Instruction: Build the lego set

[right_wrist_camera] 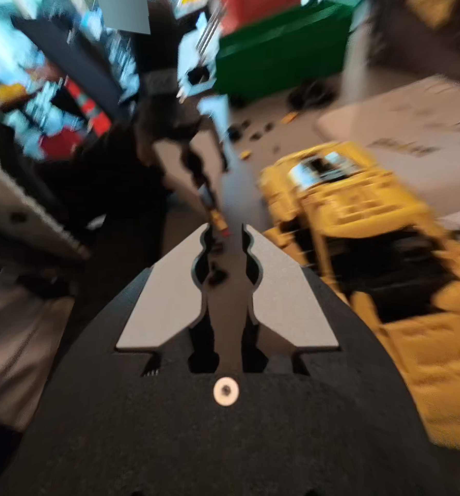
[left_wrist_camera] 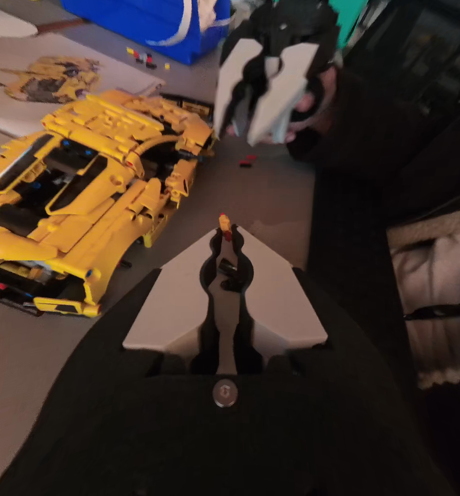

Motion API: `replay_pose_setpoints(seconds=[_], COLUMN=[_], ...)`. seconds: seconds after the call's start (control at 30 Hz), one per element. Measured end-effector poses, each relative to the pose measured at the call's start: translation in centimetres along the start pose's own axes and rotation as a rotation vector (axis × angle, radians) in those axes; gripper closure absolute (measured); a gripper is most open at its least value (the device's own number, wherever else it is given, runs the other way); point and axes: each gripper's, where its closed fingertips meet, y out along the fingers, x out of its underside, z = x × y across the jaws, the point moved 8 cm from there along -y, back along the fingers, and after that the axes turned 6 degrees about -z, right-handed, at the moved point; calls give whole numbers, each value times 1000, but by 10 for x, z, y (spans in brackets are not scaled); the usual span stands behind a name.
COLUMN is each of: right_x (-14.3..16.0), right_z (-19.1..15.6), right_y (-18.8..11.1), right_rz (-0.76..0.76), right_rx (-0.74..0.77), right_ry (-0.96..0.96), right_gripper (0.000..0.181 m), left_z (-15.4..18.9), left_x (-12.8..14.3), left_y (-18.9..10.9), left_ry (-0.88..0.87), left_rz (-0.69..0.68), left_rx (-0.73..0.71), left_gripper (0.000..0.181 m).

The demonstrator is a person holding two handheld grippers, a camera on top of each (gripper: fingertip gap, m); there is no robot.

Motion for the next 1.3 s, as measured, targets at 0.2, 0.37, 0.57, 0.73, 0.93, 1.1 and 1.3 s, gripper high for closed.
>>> replay_pose_setpoints(seconds=[0.2, 0.37, 0.57, 0.73, 0.93, 1.1, 1.3], right_x=[34, 31, 34, 41, 21, 6, 4], right_z=[-20, -20, -27, -28, -34, -49, -58], right_y=[41, 46, 58, 63, 53, 45, 49], right_rz=[-391, -356, -406, -455, -284, -85, -28], right_rx=[94, 79, 109, 145, 276, 455, 421], right_ry=[-285, -261, -365, -411, -606, -854, -904], right_gripper=[153, 159, 164, 173, 173, 174, 174], left_z=[-10, -17, -21, -21, -12, 3, 12], left_x=[9, 15, 23, 27, 7, -7, -8], left_y=[4, 5, 5, 0, -11, -16, -13], left_ry=[6, -46, -74, -40, -55, -135, -112], left_rz=[-93, -129, -188, -209, -14, 129, 123], left_rx=[-113, -139, -138, -134, -60, 181, 252], left_gripper=[174, 174, 174, 174, 159, 160, 165])
